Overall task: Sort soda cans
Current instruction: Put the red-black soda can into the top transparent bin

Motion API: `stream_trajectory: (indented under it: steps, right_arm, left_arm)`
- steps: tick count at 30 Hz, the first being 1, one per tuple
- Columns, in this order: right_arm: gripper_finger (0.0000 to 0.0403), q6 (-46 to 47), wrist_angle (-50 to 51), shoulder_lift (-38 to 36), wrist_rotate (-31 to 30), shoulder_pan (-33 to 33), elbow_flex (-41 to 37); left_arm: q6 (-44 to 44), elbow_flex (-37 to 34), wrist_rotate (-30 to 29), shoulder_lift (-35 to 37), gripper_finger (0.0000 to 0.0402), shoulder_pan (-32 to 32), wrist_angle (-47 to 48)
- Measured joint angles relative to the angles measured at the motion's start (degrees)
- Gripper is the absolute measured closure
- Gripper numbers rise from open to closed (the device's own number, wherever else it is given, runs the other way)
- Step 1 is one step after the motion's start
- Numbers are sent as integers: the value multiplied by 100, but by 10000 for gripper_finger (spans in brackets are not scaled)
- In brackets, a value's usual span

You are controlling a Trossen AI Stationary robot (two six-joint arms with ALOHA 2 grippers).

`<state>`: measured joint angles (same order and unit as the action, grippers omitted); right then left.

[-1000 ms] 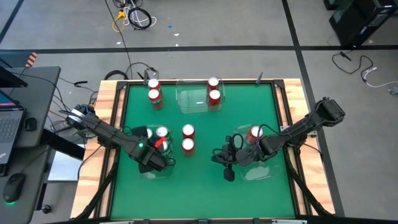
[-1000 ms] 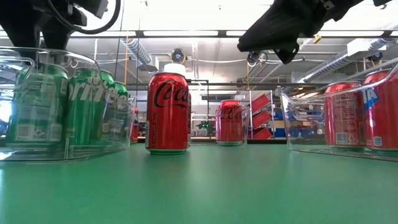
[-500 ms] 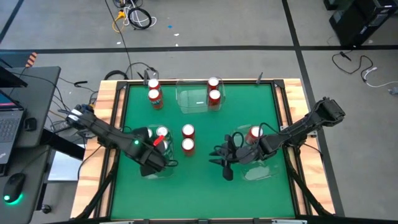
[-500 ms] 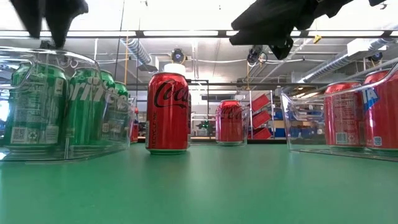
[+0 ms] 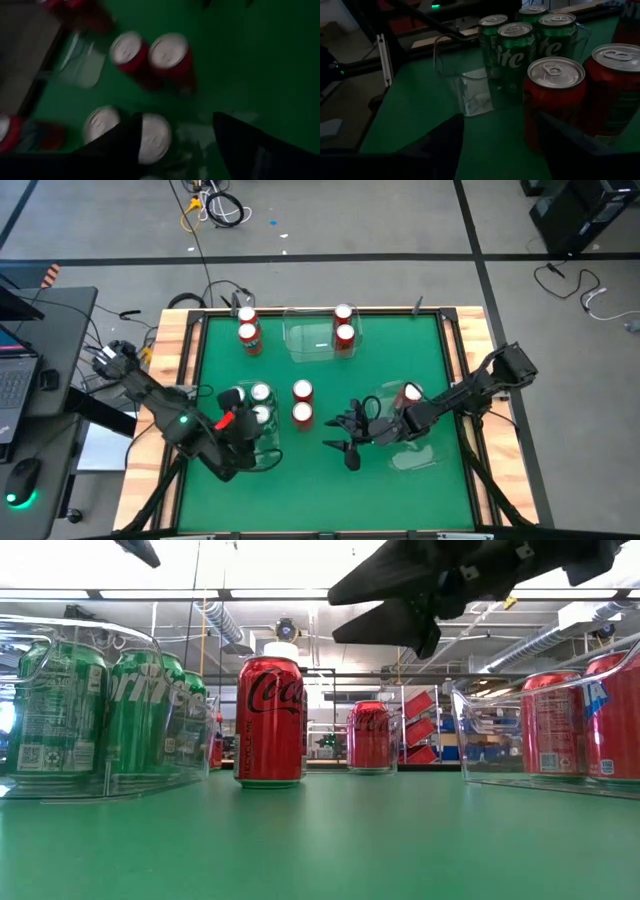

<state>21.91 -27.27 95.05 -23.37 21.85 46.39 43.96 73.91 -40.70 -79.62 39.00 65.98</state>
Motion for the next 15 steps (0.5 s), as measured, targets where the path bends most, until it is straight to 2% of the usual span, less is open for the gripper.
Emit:
stream_trajectory:
  steps: [6, 9, 15]
  right_arm:
    - [123, 76, -193, 148, -278, -82, 2]
    - [100, 70, -284, 146, -411, -147, 2]
    - [61, -65, -427, 146, -411, -369, 4]
  left_arm:
    - [-658, -1338, -52, 847, 222, 51, -1957]
    - [-1165, -2187, 5, 1374, 244, 51, -3221]
    - [-3359, -3715, 56, 2293, 254, 51, -6528]
